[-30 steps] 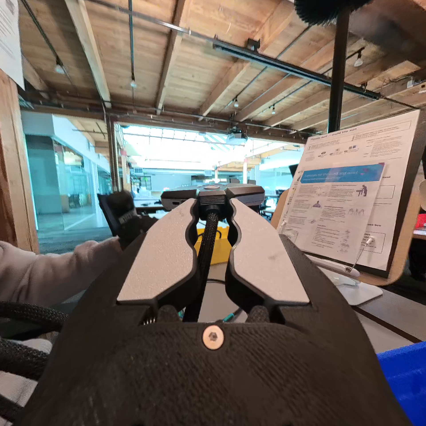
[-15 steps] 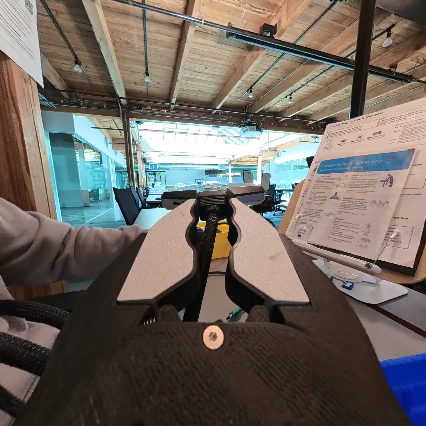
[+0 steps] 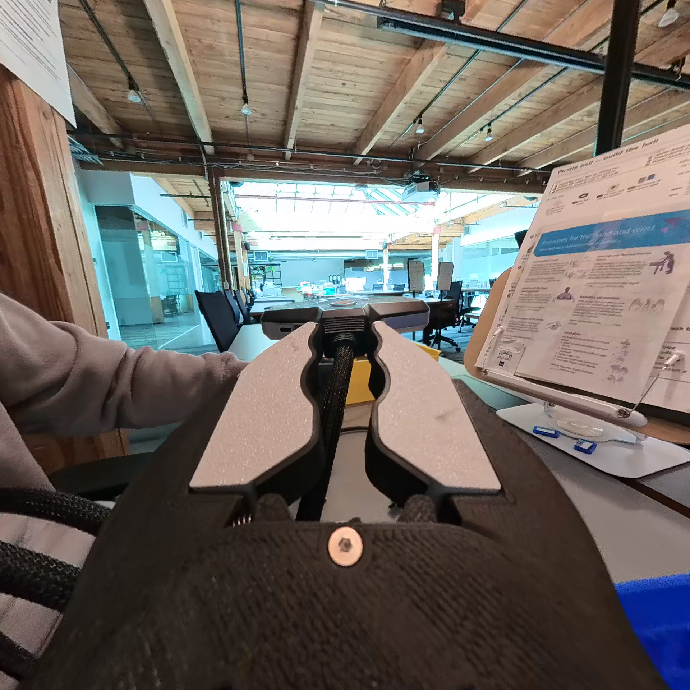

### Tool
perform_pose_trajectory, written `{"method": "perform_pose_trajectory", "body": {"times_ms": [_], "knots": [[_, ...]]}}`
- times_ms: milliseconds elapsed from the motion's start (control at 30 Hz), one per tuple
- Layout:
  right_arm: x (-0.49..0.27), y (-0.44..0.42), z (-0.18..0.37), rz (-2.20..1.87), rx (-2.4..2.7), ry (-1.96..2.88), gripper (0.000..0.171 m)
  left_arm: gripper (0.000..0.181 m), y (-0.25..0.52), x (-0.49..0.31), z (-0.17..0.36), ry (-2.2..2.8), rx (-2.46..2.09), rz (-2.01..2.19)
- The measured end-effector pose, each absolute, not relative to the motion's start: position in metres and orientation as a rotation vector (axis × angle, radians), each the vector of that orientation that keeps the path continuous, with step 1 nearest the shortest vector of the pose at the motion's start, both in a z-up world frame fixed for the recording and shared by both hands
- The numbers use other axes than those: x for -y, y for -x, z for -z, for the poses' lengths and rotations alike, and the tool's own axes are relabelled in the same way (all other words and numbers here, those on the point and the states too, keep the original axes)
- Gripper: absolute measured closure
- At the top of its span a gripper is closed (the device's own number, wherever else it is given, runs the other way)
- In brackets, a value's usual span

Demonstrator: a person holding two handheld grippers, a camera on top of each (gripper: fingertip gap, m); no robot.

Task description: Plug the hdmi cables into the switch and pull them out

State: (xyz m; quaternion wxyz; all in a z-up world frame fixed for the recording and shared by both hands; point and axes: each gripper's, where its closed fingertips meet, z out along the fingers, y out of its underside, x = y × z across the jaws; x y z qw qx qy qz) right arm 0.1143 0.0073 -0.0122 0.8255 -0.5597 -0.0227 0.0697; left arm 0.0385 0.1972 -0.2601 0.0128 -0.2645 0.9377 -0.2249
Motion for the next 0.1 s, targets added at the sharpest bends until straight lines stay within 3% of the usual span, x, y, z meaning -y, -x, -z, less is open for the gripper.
{"method": "perform_pose_trajectory", "body": {"times_ms": [33, 100], "knots": [[-0.0097, -0.1141, 0.0145, -0.155, 0.048, 1.197, 0.149, 0.172, -0.0399, -0.1968, 0.2601, 0.802, -2.875, 0.667], [-0.0140, -0.1138, 0.0192, -0.167, 0.049, 1.215, 0.149, 0.171, -0.0430, -0.1928, 0.2523, 0.733, -2.770, 0.631]]}}
